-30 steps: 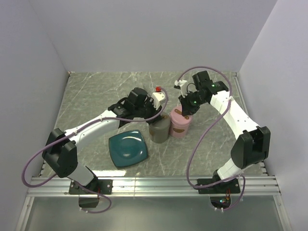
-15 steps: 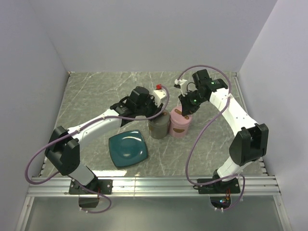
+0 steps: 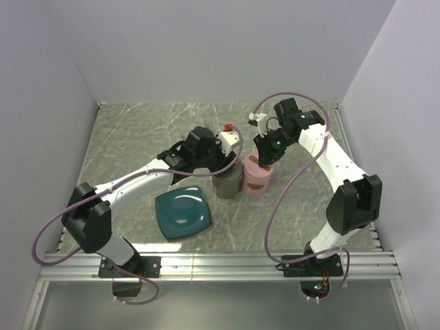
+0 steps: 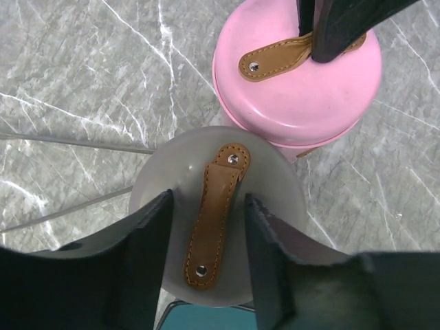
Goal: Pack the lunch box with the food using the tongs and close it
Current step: Move the packing box to the center of the board.
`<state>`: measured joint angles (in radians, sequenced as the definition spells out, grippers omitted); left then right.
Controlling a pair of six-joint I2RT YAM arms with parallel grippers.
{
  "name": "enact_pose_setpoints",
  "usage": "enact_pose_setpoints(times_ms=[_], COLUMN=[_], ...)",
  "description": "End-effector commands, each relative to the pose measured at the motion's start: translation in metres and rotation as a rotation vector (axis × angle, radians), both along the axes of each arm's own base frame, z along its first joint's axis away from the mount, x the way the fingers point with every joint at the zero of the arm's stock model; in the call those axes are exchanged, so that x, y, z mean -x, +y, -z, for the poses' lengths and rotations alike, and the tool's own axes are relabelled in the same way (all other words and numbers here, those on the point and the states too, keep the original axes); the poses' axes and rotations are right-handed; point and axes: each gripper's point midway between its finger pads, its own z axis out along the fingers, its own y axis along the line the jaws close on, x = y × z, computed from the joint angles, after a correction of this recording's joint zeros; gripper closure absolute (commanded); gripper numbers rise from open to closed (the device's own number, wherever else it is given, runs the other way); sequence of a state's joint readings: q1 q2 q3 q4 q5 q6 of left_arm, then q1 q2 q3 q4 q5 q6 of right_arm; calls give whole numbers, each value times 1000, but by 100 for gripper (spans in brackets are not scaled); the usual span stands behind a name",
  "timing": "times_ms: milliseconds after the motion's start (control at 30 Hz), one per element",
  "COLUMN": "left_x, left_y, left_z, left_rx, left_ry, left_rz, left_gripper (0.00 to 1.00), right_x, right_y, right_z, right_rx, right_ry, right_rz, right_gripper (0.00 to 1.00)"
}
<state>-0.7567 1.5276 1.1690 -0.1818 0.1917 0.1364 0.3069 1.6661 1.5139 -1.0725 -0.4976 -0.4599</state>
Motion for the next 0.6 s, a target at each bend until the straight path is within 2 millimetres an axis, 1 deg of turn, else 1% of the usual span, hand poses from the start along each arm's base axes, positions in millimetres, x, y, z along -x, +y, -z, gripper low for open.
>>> enact_pose_setpoints(times_ms=[0, 67, 100, 167, 267, 333, 367, 400, 433, 467, 500, 567], left_x=[11, 11, 10, 10, 12, 13, 13, 12, 11, 11, 8, 5], left_y=[14, 13, 11, 11, 10, 9, 9, 10, 10, 10, 11, 12], left_z=[15, 7, -1, -6, -19, -24, -30, -32, -35, -40, -44, -52], left_rx=[-82, -72, -59, -52, -25, -12, -2, 9, 19, 35, 41, 65], left_ry=[73, 66, 54, 54, 44, 42, 36, 40, 39, 39, 38, 35], left_rz=[-17, -15, -12, -15, -9, -4, -6, -15, -18, -19, -27, -41], left_gripper=[46, 44, 44, 44, 41, 36, 33, 28, 26, 20, 18, 14], right_x=[95, 90, 86, 82, 74, 69, 65, 60, 58, 53, 45, 36], right_y=[-45, -44, -43, -40, -35, -32, -30, -29, -28, -26, -25, -23], right_z=[41, 36, 33, 27, 19, 14, 11, 9, 6, 3, 0, -4], right_rx=[272, 263, 251, 226, 202, 182, 172, 163, 156, 146, 131, 112], right_ry=[490, 469, 453, 439, 393, 361, 346, 319, 303, 284, 250, 220], right_rz=[3, 13, 21, 34, 46, 49, 59, 67, 72, 86, 99, 129], right_gripper=[68, 66, 65, 63, 59, 55, 53, 51, 49, 47, 45, 44])
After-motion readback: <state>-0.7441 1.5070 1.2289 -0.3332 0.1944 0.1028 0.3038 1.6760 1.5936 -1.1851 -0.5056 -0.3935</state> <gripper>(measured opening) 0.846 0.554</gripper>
